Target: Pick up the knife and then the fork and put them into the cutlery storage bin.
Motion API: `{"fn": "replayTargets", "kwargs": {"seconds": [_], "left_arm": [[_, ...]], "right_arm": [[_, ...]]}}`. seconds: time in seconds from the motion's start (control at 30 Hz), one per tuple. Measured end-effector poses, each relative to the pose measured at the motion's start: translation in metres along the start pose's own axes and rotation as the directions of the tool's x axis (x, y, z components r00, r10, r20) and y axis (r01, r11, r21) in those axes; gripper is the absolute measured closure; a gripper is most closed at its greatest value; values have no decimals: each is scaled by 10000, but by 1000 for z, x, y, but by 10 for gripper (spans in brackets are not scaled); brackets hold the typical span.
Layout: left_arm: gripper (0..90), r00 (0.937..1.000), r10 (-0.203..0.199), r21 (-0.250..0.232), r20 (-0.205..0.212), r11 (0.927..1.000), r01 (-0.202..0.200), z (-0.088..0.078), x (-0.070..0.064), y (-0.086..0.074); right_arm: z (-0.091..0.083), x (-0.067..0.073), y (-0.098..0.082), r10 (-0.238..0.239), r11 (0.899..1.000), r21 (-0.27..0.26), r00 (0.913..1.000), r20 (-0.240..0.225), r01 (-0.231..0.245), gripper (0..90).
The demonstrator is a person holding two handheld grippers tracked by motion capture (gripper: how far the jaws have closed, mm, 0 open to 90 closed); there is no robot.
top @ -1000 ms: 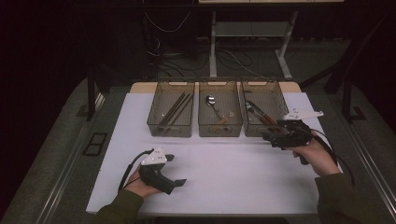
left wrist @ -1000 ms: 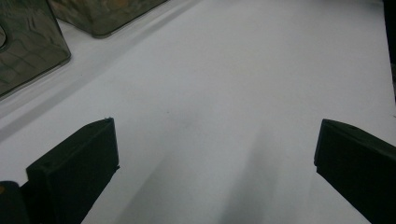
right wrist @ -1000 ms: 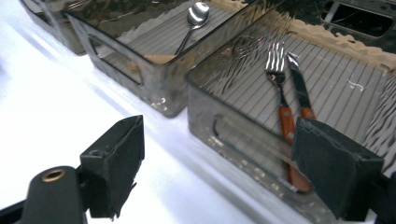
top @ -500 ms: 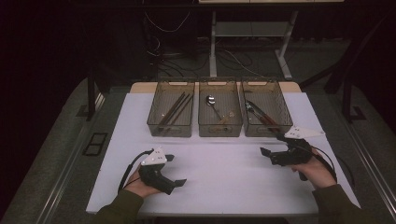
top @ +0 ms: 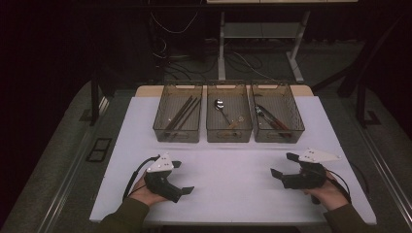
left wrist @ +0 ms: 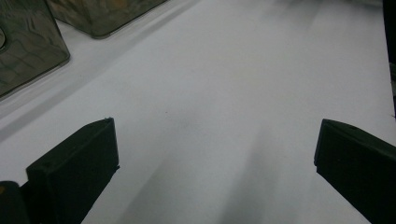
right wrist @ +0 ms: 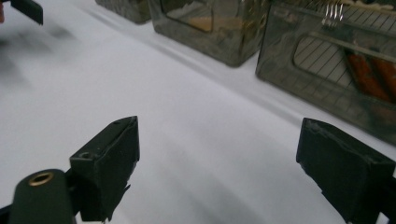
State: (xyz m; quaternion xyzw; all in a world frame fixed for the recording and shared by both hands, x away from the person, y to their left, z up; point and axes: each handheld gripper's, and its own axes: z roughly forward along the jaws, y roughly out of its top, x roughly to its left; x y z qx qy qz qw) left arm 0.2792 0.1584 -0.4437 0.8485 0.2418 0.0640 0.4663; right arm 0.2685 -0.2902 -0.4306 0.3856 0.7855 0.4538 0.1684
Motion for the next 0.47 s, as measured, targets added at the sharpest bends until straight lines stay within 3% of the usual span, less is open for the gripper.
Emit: {"fn": "replayTargets", "kwargs": {"seconds": [0.33, 0.47], "left_arm": [[0, 10000, -3, -2, 11, 10000, 3, 0, 0, 0], [0, 10000, 17, 8, 38, 10000, -17, 0, 0, 0]], "right_arm": [[0, 7, -16, -111, 9991, 406, 9998, -185, 119, 134], [0, 7, -15, -128, 9993, 342, 9998, -171, 133, 134]]}}
